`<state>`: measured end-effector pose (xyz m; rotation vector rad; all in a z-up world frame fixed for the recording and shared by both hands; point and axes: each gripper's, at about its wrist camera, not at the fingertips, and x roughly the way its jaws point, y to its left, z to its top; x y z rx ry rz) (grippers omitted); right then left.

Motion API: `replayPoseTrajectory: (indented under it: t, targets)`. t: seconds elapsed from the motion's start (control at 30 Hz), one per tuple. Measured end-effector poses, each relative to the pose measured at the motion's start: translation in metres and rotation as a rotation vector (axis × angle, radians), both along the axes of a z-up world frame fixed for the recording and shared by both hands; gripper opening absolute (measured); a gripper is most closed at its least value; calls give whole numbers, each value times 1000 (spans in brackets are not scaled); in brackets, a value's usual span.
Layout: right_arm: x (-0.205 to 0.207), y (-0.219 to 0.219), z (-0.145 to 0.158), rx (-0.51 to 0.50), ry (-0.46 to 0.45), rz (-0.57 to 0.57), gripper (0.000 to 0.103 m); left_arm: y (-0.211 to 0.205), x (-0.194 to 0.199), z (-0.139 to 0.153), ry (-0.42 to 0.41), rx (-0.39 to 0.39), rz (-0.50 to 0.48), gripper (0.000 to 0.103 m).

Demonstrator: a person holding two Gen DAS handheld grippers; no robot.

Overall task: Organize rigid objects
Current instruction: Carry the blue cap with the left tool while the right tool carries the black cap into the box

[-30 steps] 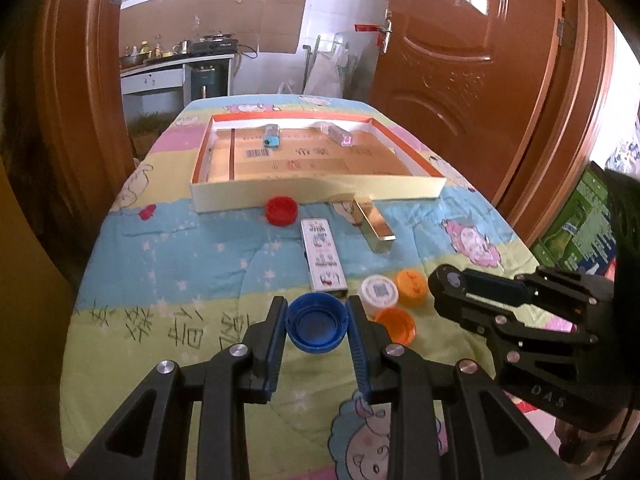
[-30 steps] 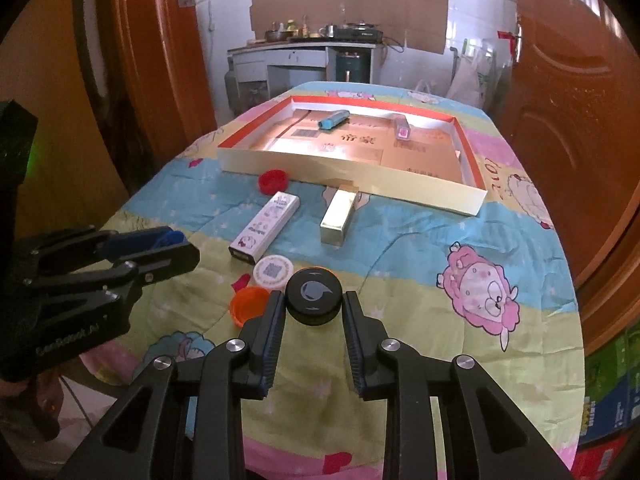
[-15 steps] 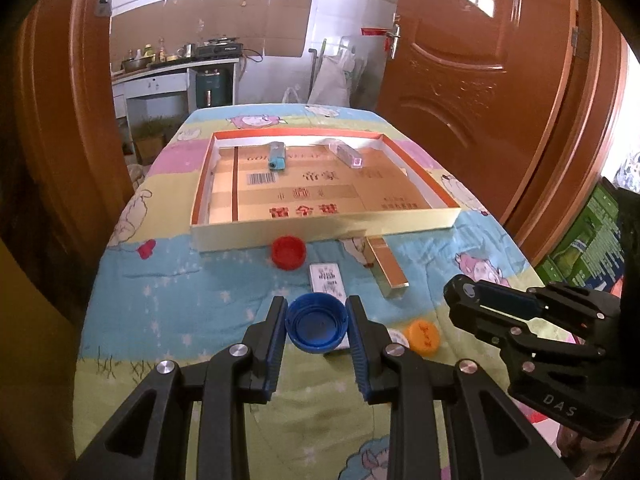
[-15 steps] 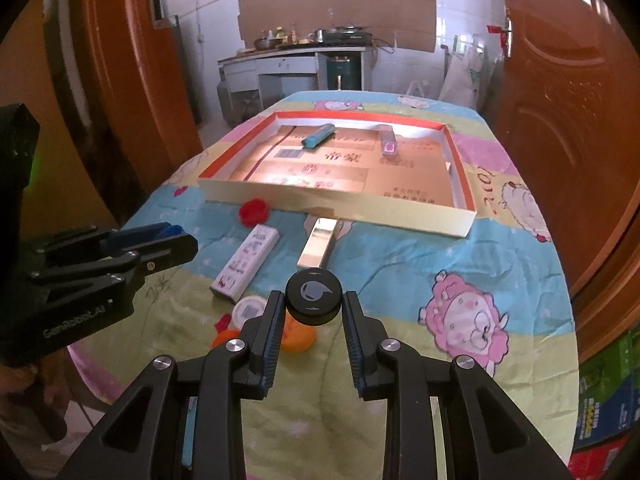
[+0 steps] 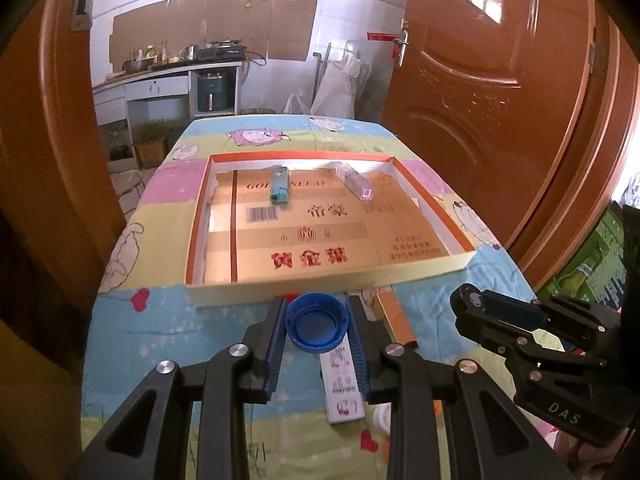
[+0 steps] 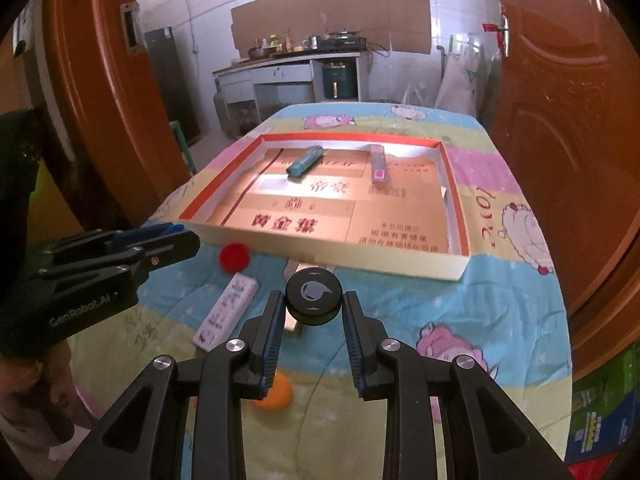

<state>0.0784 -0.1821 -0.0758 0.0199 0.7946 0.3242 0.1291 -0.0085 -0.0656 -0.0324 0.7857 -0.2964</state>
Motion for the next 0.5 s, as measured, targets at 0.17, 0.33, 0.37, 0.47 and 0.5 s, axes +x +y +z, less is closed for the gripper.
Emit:
replayPoseTrajectory:
  t: [0.17, 0.33, 0.37, 0.47, 0.5]
  targets:
    - [20, -7, 8, 10, -16, -10, 30, -7, 18, 7, -5, 1, -7, 30]
    - [39, -12, 15, 5, -36, -14, 30, -20, 38, 14, -20, 27, -22, 30]
    - [43, -13, 15, 4, -38, -15, 30, -22, 42, 16, -25, 29, -23, 30]
    - [56, -18, 17, 6, -39, -17, 30, -28, 56, 21, -28, 27, -30, 30]
    - [63, -20, 18, 5, -37, -18, 30, -30, 63, 23, -26, 25, -30, 30]
